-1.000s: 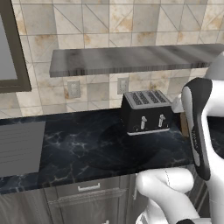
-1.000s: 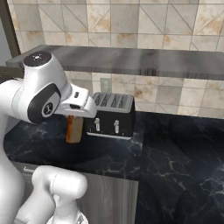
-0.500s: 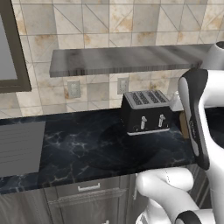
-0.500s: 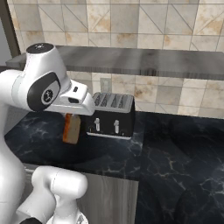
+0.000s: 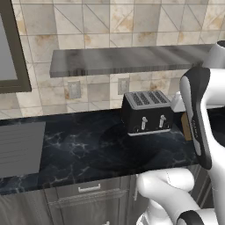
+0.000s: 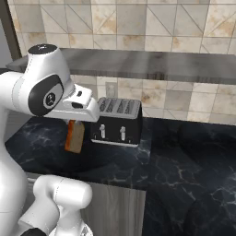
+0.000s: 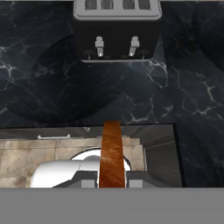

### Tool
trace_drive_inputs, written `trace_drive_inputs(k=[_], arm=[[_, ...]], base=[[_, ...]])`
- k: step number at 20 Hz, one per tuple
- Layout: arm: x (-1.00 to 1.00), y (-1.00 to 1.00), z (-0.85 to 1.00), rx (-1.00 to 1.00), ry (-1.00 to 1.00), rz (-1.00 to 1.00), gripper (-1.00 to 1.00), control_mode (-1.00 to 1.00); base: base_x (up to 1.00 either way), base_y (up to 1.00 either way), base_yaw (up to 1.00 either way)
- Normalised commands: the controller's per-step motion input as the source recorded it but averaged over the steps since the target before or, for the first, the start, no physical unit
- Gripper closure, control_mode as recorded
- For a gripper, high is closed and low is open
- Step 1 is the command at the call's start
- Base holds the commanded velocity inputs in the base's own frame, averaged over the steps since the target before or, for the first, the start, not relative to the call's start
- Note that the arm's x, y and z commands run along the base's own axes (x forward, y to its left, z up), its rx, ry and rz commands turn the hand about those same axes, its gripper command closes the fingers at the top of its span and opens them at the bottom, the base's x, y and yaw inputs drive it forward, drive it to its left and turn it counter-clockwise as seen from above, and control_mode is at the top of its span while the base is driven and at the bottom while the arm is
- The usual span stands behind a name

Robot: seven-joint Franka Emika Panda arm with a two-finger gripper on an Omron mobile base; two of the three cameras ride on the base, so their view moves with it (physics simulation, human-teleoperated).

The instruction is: Start the toaster. Once the lever pops up, take the bread to the plate on the dining counter.

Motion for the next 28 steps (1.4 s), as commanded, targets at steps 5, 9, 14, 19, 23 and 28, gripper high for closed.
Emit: trace_drive_inputs(k=[5,9,14,19,23,28], arm=[[-0.02,0.0,0.0,0.0,0.0,0.0,1.0,1.0],[0.0,0.0,0.0,0.0,0.0,0.0,1.0,1.0],[0.0,0.0,0.0,0.0,0.0,0.0,1.0,1.0],[0.0,0.0,0.0,0.0,0.0,0.0,1.0,1.0],[0.0,0.0,0.0,0.0,0.0,0.0,1.0,1.0],[0.0,0.0,0.0,0.0,0.0,0.0,1.0,1.0]], base=[[-0.2,0.0,0.0],[-0.8,0.07,0.02],[-0.99,0.61,0.3],[-0.37,0.98,0.66],[-0.13,0.92,0.81],[-0.02,0.65,0.87]])
